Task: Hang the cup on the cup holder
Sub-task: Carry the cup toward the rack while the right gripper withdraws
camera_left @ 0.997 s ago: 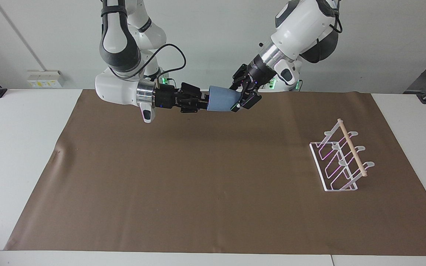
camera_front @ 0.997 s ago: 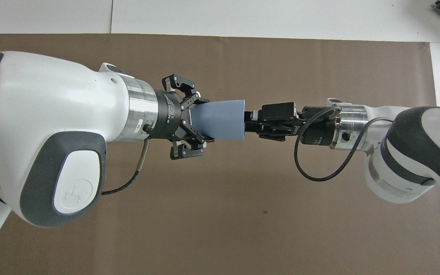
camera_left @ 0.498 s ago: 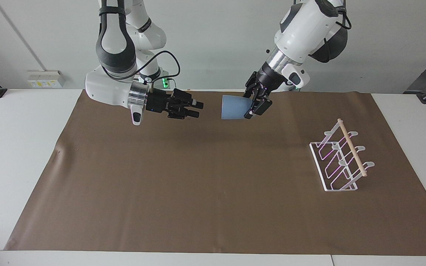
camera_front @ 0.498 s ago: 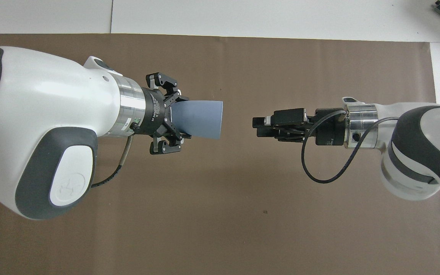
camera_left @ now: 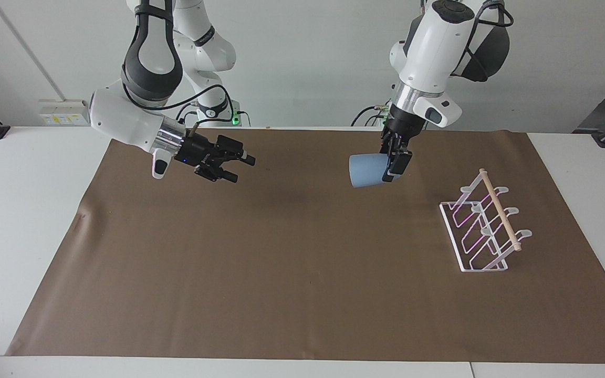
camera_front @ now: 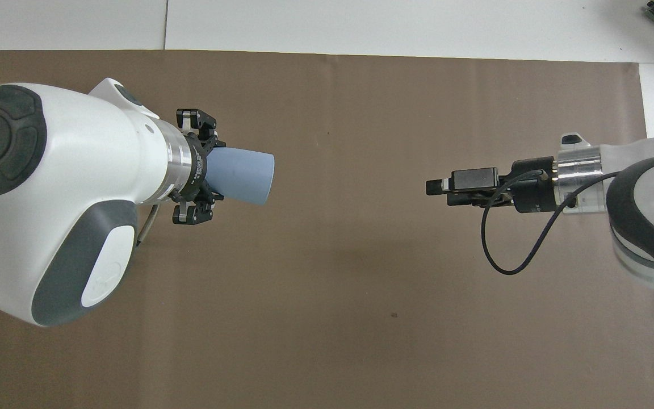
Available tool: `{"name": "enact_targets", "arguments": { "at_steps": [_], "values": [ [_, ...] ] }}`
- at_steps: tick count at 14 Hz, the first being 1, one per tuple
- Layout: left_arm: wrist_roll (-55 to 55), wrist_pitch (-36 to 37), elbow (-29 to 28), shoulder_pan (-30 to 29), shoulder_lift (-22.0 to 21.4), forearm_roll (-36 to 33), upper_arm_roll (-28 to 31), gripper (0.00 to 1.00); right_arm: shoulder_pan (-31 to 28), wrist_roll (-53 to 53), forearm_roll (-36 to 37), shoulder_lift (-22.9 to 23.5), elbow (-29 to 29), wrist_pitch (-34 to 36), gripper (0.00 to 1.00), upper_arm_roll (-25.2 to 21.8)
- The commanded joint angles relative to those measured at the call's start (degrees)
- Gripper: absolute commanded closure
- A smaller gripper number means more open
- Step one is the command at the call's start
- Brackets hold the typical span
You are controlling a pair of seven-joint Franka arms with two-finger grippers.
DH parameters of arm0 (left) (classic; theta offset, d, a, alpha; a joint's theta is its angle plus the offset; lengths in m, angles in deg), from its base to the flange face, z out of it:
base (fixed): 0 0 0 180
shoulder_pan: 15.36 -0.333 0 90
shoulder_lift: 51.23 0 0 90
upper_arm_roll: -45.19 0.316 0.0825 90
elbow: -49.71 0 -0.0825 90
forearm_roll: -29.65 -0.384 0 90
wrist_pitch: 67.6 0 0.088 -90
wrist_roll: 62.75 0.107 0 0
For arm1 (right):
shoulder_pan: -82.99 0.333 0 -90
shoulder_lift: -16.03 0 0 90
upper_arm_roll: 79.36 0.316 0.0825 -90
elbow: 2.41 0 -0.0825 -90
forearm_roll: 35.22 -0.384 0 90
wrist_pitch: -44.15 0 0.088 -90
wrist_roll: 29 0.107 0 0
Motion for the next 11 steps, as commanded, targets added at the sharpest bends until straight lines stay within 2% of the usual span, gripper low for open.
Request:
{"name": "enact_targets", "arguments": {
  "at_steps": [1,4,6,9,11],
  "values": [
    [5.4,0.7,-7.2,-0.7,-4.9,-6.0,-0.2,1.00,0.2,0.6,10.9,-0.1,-2.1,-3.7,0.00,0.5],
    [17.4,0.9,-8.3,-4.3,-5.3,-9.1,-0.2,1.00,0.6,0.6,22.5,0.0,-2.4,-7.5,0.00,0.6],
    [20.6,0.1,-8.4,-7.2,-5.3,-10.3,-0.2,1.00,0.6,1.6,28.3,0.2,-2.4,-8.5,0.00,0.5],
    [21.4,-6.2,-10.0,-8.1,-5.3,-18.7,-0.2,1.00,0.6,7.2,37.0,-0.4,-2.5,-8.9,0.00,0.6],
    [21.4,-9.2,-11.8,-8.5,-5.3,-27.4,-0.2,1.00,2.3,11.9,42.2,-0.5,-2.6,-8.8,0.00,0.8]
  ]
}}
